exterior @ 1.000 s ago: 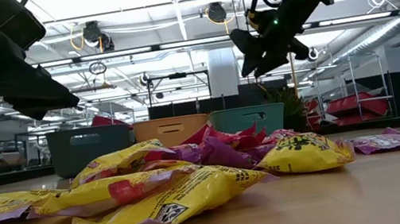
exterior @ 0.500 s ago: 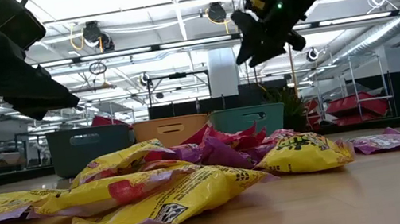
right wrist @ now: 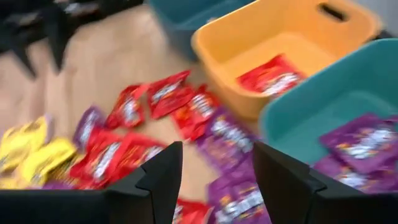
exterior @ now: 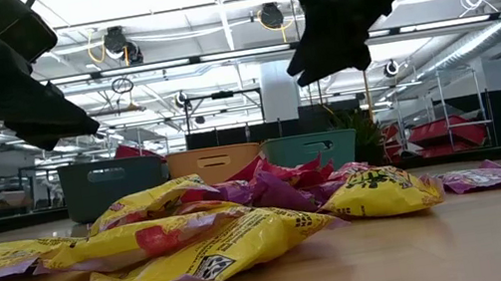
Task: Sort candy
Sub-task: Put the red candy into the yellow bin
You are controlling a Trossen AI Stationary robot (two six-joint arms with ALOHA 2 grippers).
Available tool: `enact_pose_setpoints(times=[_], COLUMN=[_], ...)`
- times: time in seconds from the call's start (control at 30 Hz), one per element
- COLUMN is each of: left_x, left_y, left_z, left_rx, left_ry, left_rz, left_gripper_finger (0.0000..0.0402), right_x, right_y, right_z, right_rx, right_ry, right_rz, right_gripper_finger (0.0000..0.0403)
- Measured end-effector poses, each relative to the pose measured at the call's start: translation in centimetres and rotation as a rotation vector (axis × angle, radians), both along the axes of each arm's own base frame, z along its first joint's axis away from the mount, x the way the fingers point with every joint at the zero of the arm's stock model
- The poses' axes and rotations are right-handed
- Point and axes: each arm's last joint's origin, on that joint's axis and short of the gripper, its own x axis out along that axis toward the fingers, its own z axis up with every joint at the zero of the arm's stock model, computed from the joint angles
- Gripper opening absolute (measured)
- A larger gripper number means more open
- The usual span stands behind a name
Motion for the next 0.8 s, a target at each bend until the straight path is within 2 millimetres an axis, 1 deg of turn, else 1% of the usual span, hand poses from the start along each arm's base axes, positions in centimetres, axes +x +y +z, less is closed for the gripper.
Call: enact_pose_setpoints(times=[0.13,0.27,0.37,0.53,0.67,0.8], left_x=[0.0,0.0,0.0,0.0,0.0,0.0], left_y=[0.0,0.0,0.0,0.0,0.0,0.0], left_z=[0.0,0.0,0.0,0.0,0.0,0.0], left_rx=[-0.004,-0.005,-0.005,-0.006,-0.006,-0.008], left_ry=[0.000,0.000,0.000,0.000,0.000,-0.001], left_rz=[0.002,0.003,0.002,0.003,0.003,0.004], left_gripper_finger=[0.0132,0.0132,0.0132,0.0132,0.0132,0.0132], right_x=[0.2,-0.6,-1.5,-2.9,-2.6,-2.2], right_y=[2.4,4.7,6.1,7.2,7.8,8.2], right_z=[-1.0,-2.4,-3.8,-6.7,-7.9,-9.3], right_rx=[-0.012,-0.102,-0.135,-0.052,-0.009,-0.031], right_ry=[0.057,0.163,0.193,0.206,0.093,0.103], right_rz=[0.054,-0.044,-0.108,-0.158,-0.165,-0.144], right_gripper_finger=[0.0185,0.0185,0.0185,0.0185,0.0185,0.0185])
